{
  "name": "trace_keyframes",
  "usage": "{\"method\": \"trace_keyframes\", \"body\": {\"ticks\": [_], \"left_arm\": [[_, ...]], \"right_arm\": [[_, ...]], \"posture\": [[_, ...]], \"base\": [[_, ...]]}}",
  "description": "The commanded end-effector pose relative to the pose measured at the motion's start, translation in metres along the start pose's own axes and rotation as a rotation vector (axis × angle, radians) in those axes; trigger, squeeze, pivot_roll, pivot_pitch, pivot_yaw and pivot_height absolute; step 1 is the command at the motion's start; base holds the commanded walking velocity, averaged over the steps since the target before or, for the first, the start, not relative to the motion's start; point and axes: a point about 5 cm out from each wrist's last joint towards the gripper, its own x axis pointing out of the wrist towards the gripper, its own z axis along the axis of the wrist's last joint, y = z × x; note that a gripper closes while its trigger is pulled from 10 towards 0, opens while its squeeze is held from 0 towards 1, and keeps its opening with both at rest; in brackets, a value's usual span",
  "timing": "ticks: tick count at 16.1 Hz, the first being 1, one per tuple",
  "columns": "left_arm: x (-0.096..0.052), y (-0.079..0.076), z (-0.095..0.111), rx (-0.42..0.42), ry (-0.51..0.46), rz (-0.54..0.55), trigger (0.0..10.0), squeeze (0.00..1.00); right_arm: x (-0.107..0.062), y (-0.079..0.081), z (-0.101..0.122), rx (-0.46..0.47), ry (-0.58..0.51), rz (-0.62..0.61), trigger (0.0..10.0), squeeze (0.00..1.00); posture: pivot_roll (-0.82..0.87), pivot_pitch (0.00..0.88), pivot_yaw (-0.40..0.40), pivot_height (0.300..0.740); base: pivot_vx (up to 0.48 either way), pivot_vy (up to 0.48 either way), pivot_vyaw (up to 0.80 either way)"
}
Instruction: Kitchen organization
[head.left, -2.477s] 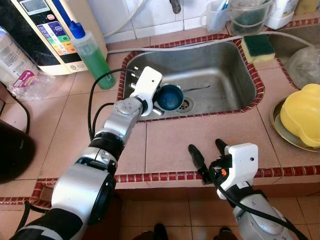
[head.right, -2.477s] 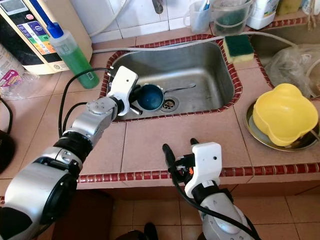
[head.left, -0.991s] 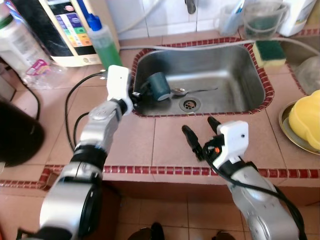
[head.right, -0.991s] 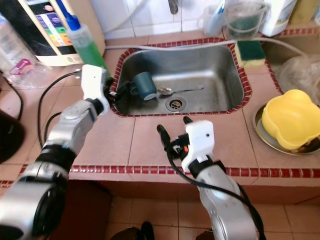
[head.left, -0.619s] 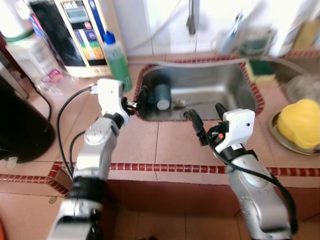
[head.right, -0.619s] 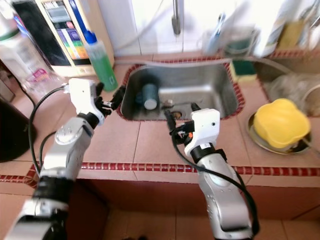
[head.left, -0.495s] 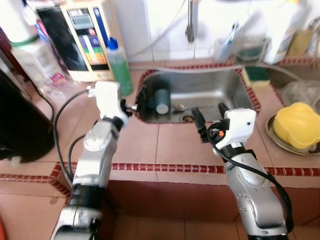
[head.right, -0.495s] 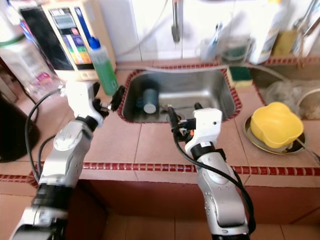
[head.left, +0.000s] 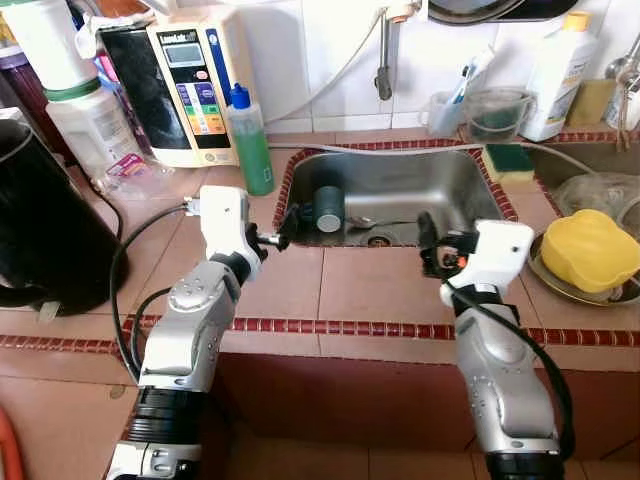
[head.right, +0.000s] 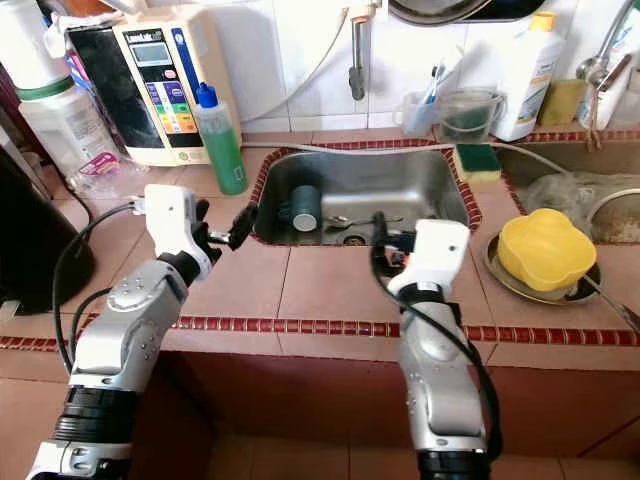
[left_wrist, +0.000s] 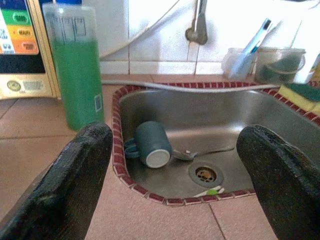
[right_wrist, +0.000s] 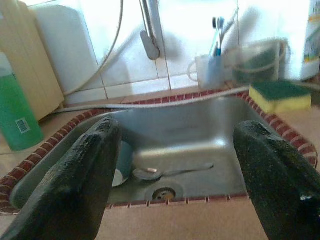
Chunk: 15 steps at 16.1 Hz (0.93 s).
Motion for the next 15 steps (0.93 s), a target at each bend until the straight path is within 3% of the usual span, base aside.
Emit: {"method": "trace_keyframes", "body": {"ticks": [1,3,7,9,11,13,14,15], "left_arm": [[-0.001,0.002,0.004,-0.017,-0.005,-0.010,10.0,0.00],[0.001,0.000,0.008,-0.005,-0.015,-0.017,10.0,0.00],[-0.003,-0.009,0.016,0.080,-0.090,-0.094,10.0,0.00],[-0.008,-0.013,0.012,0.192,-0.111,-0.116,10.0,0.00],[-0.013,-0.011,0.011,0.224,-0.154,-0.084,10.0,0.00],[-0.020,-0.007,0.008,0.198,-0.169,-0.043,10.0,0.00],[-0.029,-0.007,-0.004,0.140,-0.176,-0.054,10.0,0.00],[-0.035,-0.003,-0.020,0.167,-0.138,-0.026,10.0,0.00]], "right_arm": [[0.004,0.006,0.001,0.028,-0.003,0.004,10.0,0.00],[0.006,0.008,0.001,0.025,-0.010,-0.006,10.0,0.00],[0.008,0.013,0.019,-0.124,-0.136,0.059,10.0,0.00],[0.009,0.012,0.021,-0.191,-0.170,0.087,10.0,0.00],[0.006,0.009,0.018,-0.245,-0.162,0.111,10.0,0.00],[0.001,0.005,0.016,-0.226,-0.155,0.119,10.0,0.00],[-0.005,0.003,0.009,-0.223,-0.148,0.127,10.0,0.00],[-0.010,0.001,-0.001,-0.239,-0.131,0.140,10.0,0.00]], "posture": [[-0.17,0.000,0.134,0.740],[-0.17,0.000,0.138,0.740],[-0.18,0.000,0.133,0.740],[-0.17,0.000,0.123,0.740],[-0.16,0.000,0.113,0.740],[-0.16,0.000,0.102,0.740],[-0.15,0.000,0.087,0.740],[-0.15,0.000,0.078,0.740]], "base": [[0.000,0.000,0.00],[0.000,0.000,0.00],[0.000,0.000,0.00],[0.000,0.000,0.00],[0.000,0.000,0.00],[0.000,0.000,0.00],[0.000,0.000,0.00],[0.000,0.000,0.00]]}}
